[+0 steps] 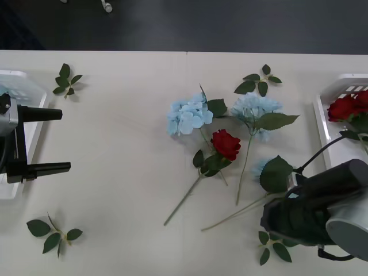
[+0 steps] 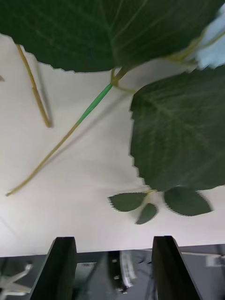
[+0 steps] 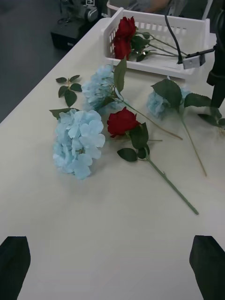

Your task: Put the red flowers into the right box and the blue flowers into the left box

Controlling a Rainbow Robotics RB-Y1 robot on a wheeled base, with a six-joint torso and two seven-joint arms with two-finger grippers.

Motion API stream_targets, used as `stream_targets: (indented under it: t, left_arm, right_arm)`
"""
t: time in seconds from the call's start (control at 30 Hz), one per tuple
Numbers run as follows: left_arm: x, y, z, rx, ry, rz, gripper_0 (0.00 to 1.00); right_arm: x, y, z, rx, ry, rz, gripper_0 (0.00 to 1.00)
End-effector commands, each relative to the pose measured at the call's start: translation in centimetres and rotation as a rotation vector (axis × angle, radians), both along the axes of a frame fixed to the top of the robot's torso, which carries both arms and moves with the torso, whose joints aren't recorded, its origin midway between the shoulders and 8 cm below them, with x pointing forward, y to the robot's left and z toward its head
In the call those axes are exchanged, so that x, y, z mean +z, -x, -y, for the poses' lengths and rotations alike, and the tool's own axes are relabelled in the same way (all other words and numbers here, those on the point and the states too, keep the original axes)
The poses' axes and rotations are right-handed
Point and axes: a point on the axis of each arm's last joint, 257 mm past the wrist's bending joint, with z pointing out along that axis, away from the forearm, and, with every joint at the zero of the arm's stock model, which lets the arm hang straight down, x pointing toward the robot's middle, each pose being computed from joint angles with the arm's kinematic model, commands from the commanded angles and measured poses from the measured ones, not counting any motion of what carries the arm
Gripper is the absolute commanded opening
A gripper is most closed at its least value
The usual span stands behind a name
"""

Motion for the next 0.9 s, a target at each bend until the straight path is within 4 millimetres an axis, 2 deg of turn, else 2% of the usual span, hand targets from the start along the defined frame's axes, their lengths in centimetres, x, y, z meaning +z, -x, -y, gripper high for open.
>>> stream_targets:
  t: [0.03, 0.13, 0.23, 0.3, 0.4, 0.77, 0.9]
  left_arm:
    - [-0.3, 0.1, -1.1, 0.023, -0.019, 0.003, 1.0]
    - [-0.3, 0.1, -1.1, 0.023, -0.019, 0.003, 1.0]
    - [-0.3, 0.1, -1.1, 0.023, -0.019, 0.003, 1.0]
    - [-0.3, 0.1, -1.1, 0.023, -0.019, 0.003, 1.0]
    - [-0.3, 0.1, -1.1, 0.023, -0.019, 0.003, 1.0]
    - [-0.3, 0.1, -1.1, 0.023, -0.019, 0.003, 1.0]
    - [-0.3, 0.1, -1.1, 0.023, -0.019, 0.003, 1.0]
  right_arm:
    - [0.9, -1.2, -3.3, -0.052, -0.098, 0.002, 0.47]
    - [1.3, -2.0, -3.7, -0.065, -0.1, -0.009, 0.47]
    - [2.6, -3.1, -3.7, -0.102, -0.102, -0.008, 0.47]
    - [4.3, -4.0, -3.4, -0.13, -0.095, 0.01, 0.47]
    - [5.4, -4.4, -2.9, -0.184, -0.112, -0.002, 0.47]
    - [6.6, -4.1, 0.7, -0.271, -0.115, -0.028, 0.47]
    - [6.2, -4.3, 2.5, -0.316, -0.087, -0.034, 0.47]
